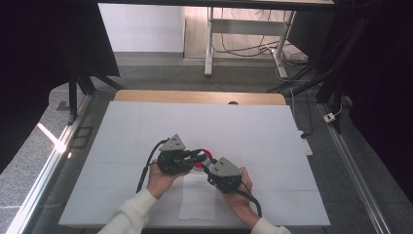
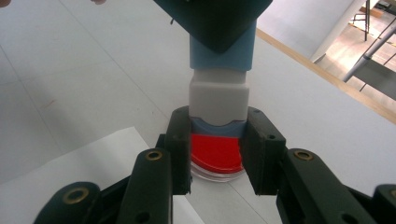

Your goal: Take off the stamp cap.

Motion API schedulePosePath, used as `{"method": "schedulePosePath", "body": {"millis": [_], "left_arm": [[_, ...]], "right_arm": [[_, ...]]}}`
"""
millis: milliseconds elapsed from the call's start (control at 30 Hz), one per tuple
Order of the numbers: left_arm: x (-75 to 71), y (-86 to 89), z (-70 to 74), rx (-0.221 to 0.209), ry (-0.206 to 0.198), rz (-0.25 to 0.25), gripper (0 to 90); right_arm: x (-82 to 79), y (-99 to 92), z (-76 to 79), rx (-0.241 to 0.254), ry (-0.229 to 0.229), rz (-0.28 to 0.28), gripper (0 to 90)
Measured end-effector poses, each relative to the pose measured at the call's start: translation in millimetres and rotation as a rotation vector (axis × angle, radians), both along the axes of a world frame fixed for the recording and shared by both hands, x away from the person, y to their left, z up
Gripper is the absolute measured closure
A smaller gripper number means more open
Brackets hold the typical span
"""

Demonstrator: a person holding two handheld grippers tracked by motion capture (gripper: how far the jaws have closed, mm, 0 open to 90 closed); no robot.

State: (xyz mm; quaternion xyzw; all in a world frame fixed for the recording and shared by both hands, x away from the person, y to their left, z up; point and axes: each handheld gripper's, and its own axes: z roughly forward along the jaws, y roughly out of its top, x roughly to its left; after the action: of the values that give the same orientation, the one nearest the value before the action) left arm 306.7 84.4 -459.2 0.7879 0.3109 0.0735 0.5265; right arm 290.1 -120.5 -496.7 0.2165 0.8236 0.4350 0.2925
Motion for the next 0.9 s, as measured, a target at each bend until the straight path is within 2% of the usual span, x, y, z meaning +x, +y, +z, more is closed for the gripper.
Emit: {"method": "schedulePosePath", "body": {"millis": [167, 567, 667, 800, 900], "left_arm": [[0.1, 0.3, -0.2, -0.006, 0.004, 0.001, 75.8], [0.3, 0.6, -1.1, -0.02, 0.016, 0.006, 75.8], [-0.4, -0.5, -1.4, -0.009, 0.009, 0.01, 75.7], [1.3, 0.2, -3.3, -0.023, 0.026, 0.011, 75.8], [1.3, 0.0, -3.6, -0.021, 0.026, 0.012, 75.8]], "right_arm": [[-0.9, -0.2, -1.0, 0.009, -0.003, -0.005, 65.3], [2.6, -2.3, 2.8, -0.03, 0.008, 0.031, 65.4], [2.6, -2.2, 2.5, -0.029, 0.013, 0.028, 65.4], [2.2, -2.0, 0.5, 0.001, 0.039, 0.008, 65.3], [1.0, -1.0, -0.9, 0.008, 0.037, -0.005, 65.4]]}}
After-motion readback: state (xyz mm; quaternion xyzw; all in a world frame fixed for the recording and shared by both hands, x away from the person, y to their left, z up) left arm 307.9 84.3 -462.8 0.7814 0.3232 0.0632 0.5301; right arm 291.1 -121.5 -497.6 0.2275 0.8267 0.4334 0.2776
